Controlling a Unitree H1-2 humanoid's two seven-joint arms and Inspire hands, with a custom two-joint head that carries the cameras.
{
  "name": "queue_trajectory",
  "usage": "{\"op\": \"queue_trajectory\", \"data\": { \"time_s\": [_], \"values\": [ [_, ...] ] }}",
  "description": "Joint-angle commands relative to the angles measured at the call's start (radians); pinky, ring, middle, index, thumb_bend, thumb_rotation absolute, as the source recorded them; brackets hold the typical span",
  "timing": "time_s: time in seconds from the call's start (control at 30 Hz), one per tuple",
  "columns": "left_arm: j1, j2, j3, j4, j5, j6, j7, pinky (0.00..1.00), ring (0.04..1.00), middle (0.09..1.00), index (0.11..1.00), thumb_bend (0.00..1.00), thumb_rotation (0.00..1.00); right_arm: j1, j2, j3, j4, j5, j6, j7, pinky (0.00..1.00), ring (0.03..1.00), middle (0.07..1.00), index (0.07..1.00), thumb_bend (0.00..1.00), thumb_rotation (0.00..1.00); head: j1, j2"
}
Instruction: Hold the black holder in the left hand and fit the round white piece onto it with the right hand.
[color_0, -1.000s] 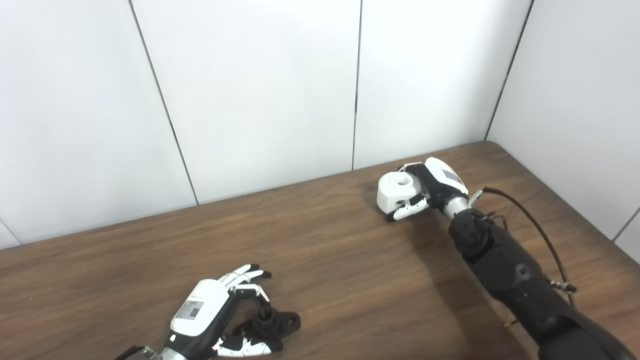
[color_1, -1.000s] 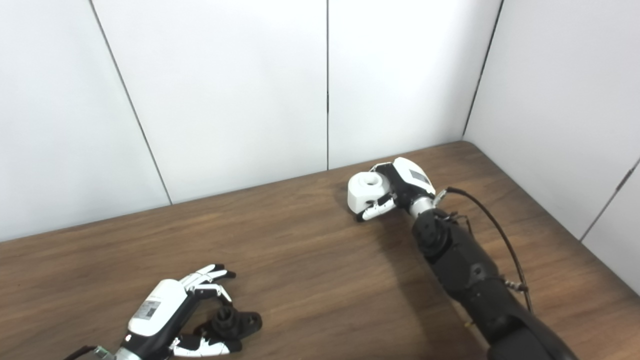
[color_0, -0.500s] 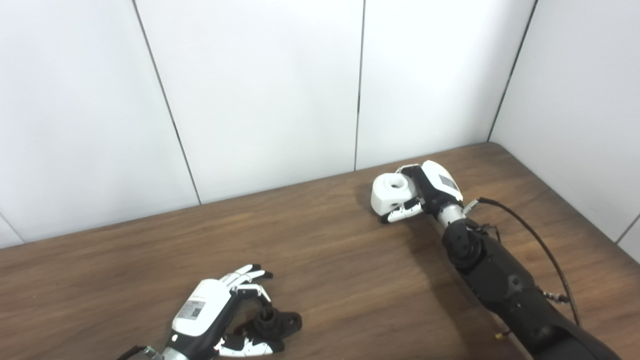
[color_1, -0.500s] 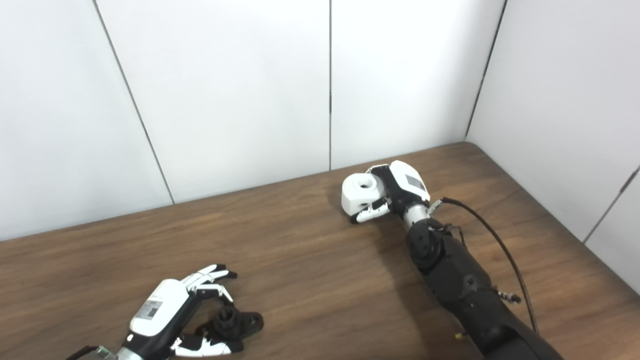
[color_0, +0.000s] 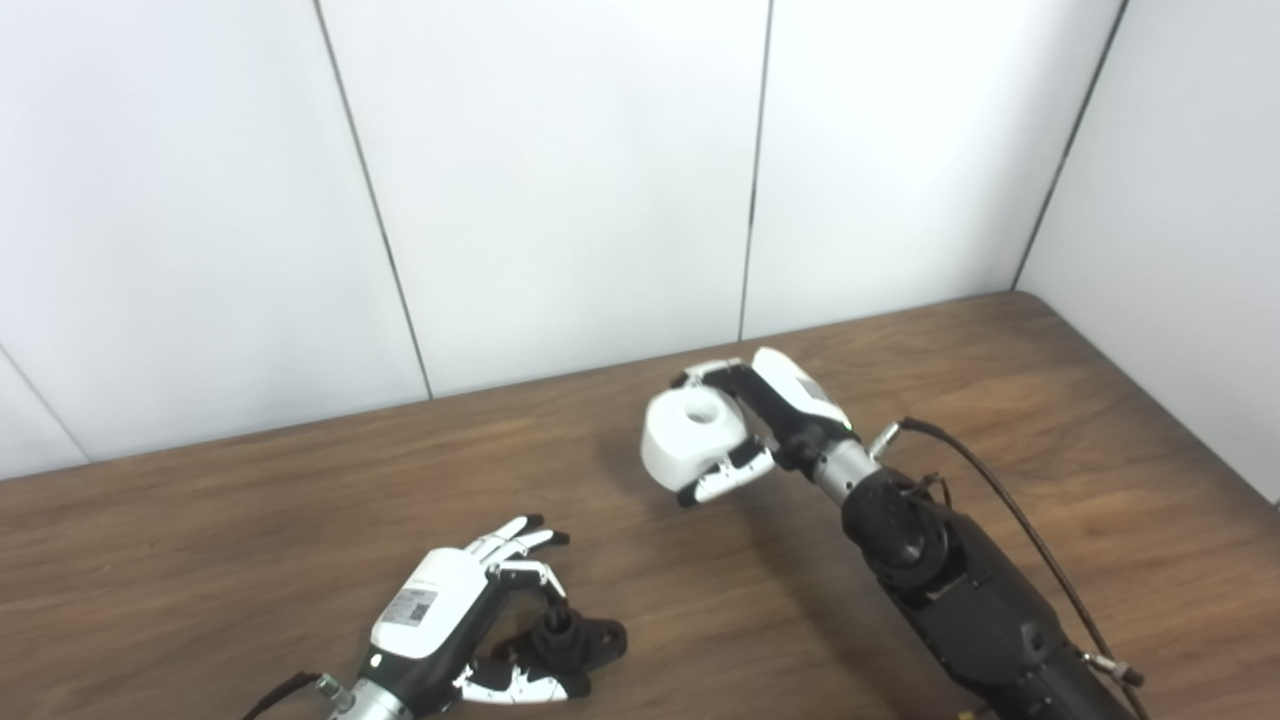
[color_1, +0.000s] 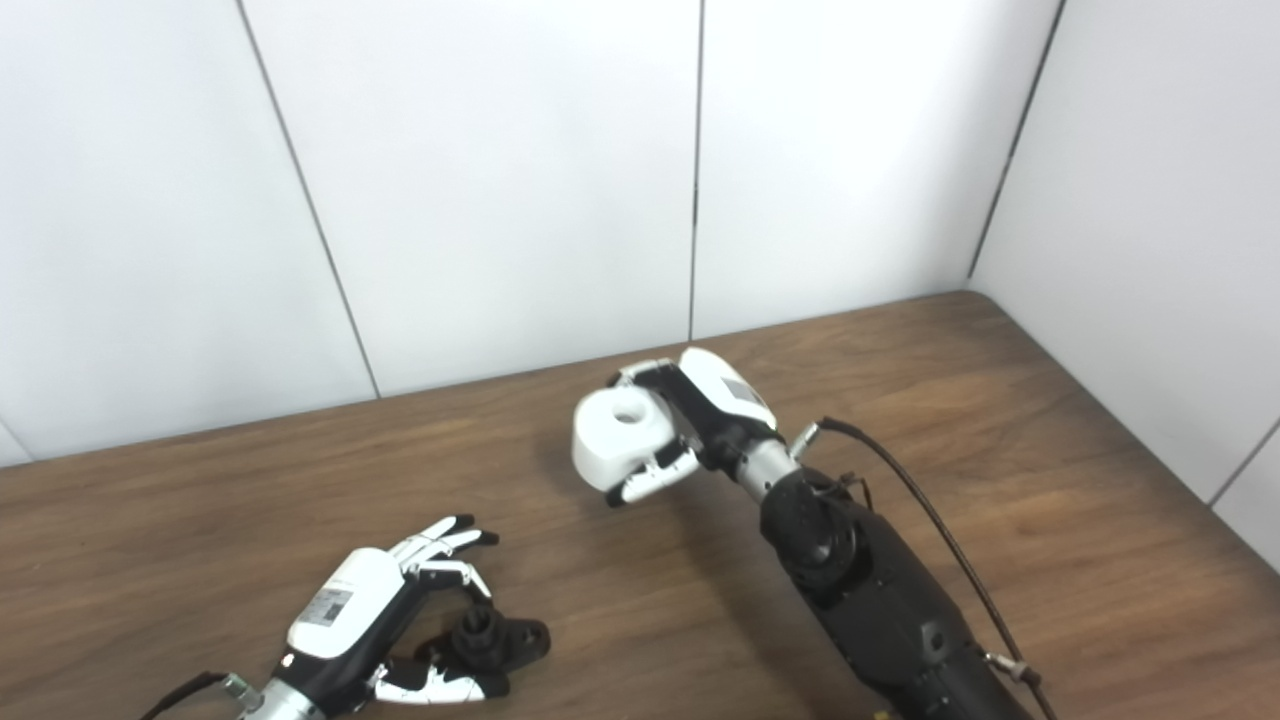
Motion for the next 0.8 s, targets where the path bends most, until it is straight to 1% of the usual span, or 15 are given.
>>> {"op": "queue_trajectory", "data": {
  "time_s": [0.0, 0.07, 0.13, 0.17, 0.23, 0.27, 0.33, 0.47, 0.53, 0.77],
  "values": [
    [0.083, 0.005, -0.029, 0.065, 0.025, 0.046, -0.053, 0.89, 0.946, 0.868, 0.479, 0.52, 0.06, -0.021, -0.009, -0.010, -0.080, 0.015, -0.016, 0.027, 0.68, 0.789, 0.772, 0.481, 0.52, 0.14, 0.006, 0.003],
    [0.083, 0.000, -0.028, 0.067, 0.032, 0.047, -0.041, 0.88, 0.940, 0.864, 0.479, 0.52, 0.06, -0.011, -0.001, -0.006, -0.133, 0.018, -0.018, 0.051, 0.66, 0.784, 0.768, 0.481, 0.52, 0.14, 0.017, 0.006],
    [0.083, -0.007, -0.028, 0.065, 0.036, 0.060, -0.042, 0.87, 0.941, 0.866, 0.479, 0.52, 0.06, 0.000, 0.004, -0.001, -0.181, 0.014, -0.012, 0.074, 0.66, 0.781, 0.765, 0.480, 0.52, 0.13, 0.046, 0.014],
    [0.083, -0.009, -0.028, 0.064, 0.035, 0.064, -0.045, 0.88, 0.944, 0.868, 0.479, 0.52, 0.06, 0.004, 0.006, -0.002, -0.195, 0.012, -0.010, 0.083, 0.65, 0.783, 0.766, 0.480, 0.52, 0.13, 0.046, 0.014],
    [0.084, -0.018, -0.025, 0.063, 0.027, 0.066, -0.043, 0.88, 0.944, 0.867, 0.479, 0.52, 0.06, 0.013, 0.008, 0.000, -0.230, 0.021, -0.013, 0.109, 0.65, 0.784, 0.766, 0.480, 0.52, 0.13, 0.077, 0.025],
    [0.085, -0.021, -0.024, 0.062, 0.024, 0.066, -0.042, 0.88, 0.943, 0.865, 0.479, 0.52, 0.06, 0.015, 0.010, 0.000, -0.241, 0.024, -0.015, 0.119, 0.66, 0.785, 0.767, 0.480, 0.52, 0.13, 0.077, 0.025],
    [0.083, -0.026, -0.023, 0.059, 0.018, 0.076, -0.055, 0.90, 0.948, 0.870, 0.479, 0.52, 0.06, 0.021, 0.012, 0.003, -0.274, 0.031, -0.011, 0.146, 0.66, 0.783, 0.766, 0.481, 0.52, 0.13, 0.107, 0.036],
    [0.079, -0.035, -0.026, 0.065, 0.018, 0.082, -0.057, 0.90, 0.953, 0.876, 0.479, 0.52, 0.06, 0.026, 0.016, 0.011, -0.314, 0.037, -0.012, 0.186, 0.65, 0.776, 0.762, 0.481, 0.52, 0.13, 0.127, 0.044],
    [0.075, -0.038, -0.028, 0.074, 0.015, 0.077, -0.055, 0.90, 0.952, 0.876, 0.479, 0.52, 0.06, 0.027, 0.019, 0.015, -0.327, 0.048, -0.019, 0.205, 0.65, 0.773, 0.761, 0.481, 0.52, 0.13, 0.137, 0.054],
    [0.068, -0.049, -0.023, 0.105, -0.001, 0.053, -0.036, 0.90, 0.948, 0.867, 0.478, 0.52, 0.06, 0.030, 0.031, 0.026, -0.358, 0.062, -0.011, 0.257, 0.66, 0.782, 0.763, 0.481, 0.52, 0.13, 0.145, 0.060]
  ]
}}
